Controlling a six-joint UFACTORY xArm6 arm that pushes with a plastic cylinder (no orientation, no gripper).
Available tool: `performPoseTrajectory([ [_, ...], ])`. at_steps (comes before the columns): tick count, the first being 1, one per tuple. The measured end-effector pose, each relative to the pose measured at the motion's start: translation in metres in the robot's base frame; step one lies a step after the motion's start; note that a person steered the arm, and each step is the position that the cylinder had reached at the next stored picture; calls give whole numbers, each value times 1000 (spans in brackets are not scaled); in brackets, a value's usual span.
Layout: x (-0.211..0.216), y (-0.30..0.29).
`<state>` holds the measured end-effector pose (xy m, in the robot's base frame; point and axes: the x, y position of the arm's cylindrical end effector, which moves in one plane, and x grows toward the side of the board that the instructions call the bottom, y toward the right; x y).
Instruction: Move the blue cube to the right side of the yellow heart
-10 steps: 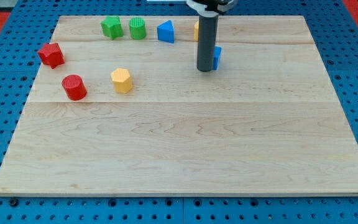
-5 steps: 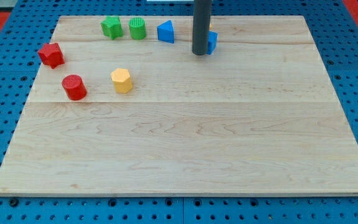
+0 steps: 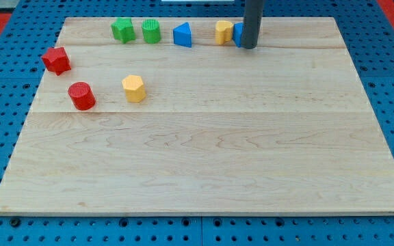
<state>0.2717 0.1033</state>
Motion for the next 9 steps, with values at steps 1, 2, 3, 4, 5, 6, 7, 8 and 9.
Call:
performPoseTrajectory([
  [1, -7, 9],
  [2, 1, 22],
  [3, -7, 100],
  [4, -56, 114],
  [5, -80, 93],
  [6, -80, 71],
  [7, -75, 54],
  [8, -70, 40],
  [9, -57, 33],
])
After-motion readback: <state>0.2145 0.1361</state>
